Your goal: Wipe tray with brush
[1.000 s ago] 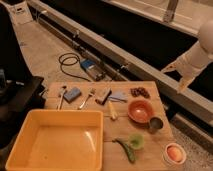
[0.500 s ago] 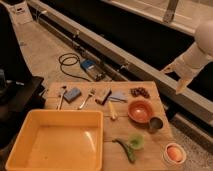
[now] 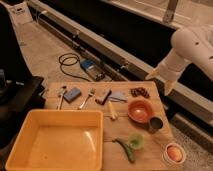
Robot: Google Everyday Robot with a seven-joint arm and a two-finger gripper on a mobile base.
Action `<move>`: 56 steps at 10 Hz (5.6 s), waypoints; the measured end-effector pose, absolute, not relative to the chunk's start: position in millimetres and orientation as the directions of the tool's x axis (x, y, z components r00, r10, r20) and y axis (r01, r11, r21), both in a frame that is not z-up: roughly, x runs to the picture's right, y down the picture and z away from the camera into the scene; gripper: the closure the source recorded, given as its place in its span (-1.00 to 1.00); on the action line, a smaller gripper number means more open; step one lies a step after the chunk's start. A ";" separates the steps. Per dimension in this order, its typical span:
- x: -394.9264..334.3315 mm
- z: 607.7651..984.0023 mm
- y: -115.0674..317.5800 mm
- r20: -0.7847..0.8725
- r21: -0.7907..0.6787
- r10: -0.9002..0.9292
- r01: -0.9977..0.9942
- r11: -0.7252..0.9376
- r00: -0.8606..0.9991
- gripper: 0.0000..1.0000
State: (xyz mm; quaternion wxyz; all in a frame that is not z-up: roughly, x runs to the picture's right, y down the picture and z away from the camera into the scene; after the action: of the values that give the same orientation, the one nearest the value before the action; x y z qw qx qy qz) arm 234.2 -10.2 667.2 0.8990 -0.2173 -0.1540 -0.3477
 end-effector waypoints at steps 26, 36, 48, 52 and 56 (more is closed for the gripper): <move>-138.0 780.0 -13.1 0.646 0.183 -0.736 0.895 0.406 0.202 -0.39; -184.9 802.9 -26.1 0.551 0.219 -0.823 0.929 0.300 0.136 -0.39; -274.2 874.0 22.8 0.646 0.330 -0.763 0.901 0.282 0.002 -0.39; -273.6 874.1 22.6 0.646 0.329 -0.763 0.901 0.283 0.003 -0.39; -292.8 885.3 53.9 0.693 0.347 -0.720 0.888 0.302 -0.026 -0.39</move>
State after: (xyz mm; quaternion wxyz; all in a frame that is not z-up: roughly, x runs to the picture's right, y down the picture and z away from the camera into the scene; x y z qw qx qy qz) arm -292.8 53.9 885.3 0.6905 -0.1004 -0.4171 -0.5823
